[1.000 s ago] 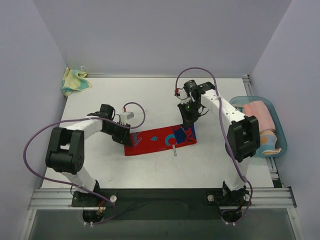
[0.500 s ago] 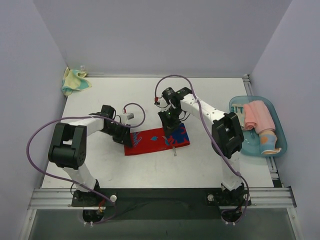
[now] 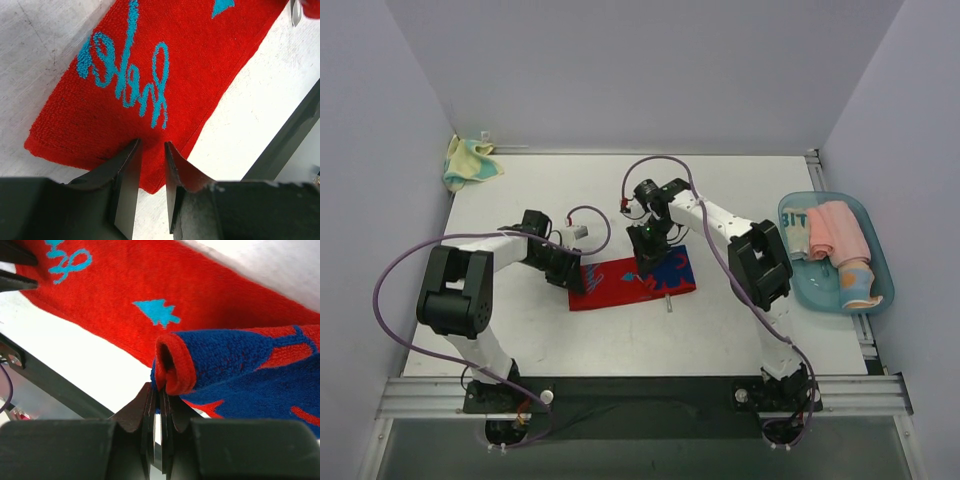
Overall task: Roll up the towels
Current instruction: Fold the towel
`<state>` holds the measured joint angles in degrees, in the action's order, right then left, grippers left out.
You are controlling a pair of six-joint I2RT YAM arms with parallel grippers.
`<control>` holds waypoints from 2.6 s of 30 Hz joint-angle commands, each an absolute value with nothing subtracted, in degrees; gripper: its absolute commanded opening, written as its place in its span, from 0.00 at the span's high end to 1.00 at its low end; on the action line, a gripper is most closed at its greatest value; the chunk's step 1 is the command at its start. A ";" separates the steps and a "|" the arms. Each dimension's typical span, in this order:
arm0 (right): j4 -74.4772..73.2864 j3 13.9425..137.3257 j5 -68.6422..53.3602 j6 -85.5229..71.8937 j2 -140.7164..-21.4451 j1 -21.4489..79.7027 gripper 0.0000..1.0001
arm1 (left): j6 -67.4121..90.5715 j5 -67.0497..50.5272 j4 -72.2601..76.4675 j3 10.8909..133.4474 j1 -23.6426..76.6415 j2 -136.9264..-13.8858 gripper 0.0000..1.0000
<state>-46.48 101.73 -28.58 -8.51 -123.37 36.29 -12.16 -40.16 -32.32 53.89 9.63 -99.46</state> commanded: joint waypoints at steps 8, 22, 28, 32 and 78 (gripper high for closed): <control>-47.20 100.81 -30.68 -9.49 -125.51 38.85 1.00 | -12.04 -42.01 -30.41 54.67 8.97 -99.67 0.64; -47.64 102.92 -32.96 -7.04 -117.69 28.75 0.65 | -12.30 -39.82 -30.50 54.93 8.96 -99.32 0.60; -47.72 101.60 -31.46 -3.52 -118.73 24.35 0.66 | -12.48 -38.76 -30.67 56.33 8.96 -100.46 0.61; -47.37 101.77 -28.84 -1.41 -121.37 24.08 0.65 | -12.48 -38.50 -30.67 56.51 8.96 -100.55 0.61; -40.26 78.05 -33.74 0.97 -111.97 20.74 0.77 | -12.39 -39.20 -35.42 69.09 10.90 -102.83 0.55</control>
